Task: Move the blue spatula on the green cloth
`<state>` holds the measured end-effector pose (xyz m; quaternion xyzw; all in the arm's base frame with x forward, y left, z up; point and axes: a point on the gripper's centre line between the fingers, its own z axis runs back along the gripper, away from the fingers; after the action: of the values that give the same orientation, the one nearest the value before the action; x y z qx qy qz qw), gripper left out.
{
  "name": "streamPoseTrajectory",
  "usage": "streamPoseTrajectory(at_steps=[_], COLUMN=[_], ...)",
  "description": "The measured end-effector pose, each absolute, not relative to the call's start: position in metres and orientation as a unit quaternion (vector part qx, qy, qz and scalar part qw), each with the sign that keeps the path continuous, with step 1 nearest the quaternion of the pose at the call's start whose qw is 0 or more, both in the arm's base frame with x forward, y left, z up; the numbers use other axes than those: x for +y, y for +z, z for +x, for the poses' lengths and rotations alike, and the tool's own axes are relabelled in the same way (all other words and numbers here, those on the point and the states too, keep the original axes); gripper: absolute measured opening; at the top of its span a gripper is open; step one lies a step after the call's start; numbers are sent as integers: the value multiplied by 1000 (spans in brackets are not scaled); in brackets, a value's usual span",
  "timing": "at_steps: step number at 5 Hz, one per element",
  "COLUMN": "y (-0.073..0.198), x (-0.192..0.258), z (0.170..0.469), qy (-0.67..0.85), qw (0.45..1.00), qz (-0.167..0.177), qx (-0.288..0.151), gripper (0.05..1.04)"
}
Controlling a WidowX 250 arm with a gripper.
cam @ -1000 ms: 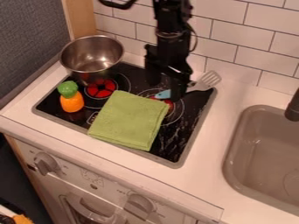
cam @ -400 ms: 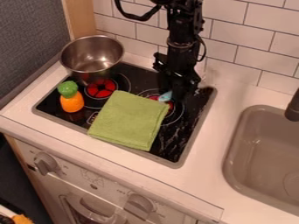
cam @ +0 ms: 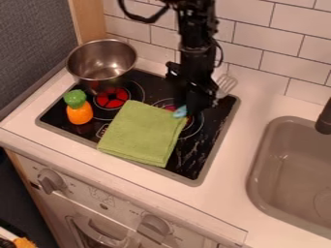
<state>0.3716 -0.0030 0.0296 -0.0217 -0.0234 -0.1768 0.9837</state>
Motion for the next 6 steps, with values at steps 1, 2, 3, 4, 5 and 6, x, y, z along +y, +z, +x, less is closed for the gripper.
streamPoseTrajectory(at_steps=[1, 2, 3, 4, 5, 6], y=[65, 69, 54, 36, 34, 43], x=[1, 19, 40, 50, 50, 43], z=[351, 316, 281, 259, 257, 255], qy=[-183, -176, -146, -132, -134, -141], qw=[980, 982, 988, 991, 991, 989], qz=[-27, -15, -13, -11, -15, -32], qx=[-76, -71, -40, -18, -17, -25], gripper=[335, 335, 335, 335, 410, 718])
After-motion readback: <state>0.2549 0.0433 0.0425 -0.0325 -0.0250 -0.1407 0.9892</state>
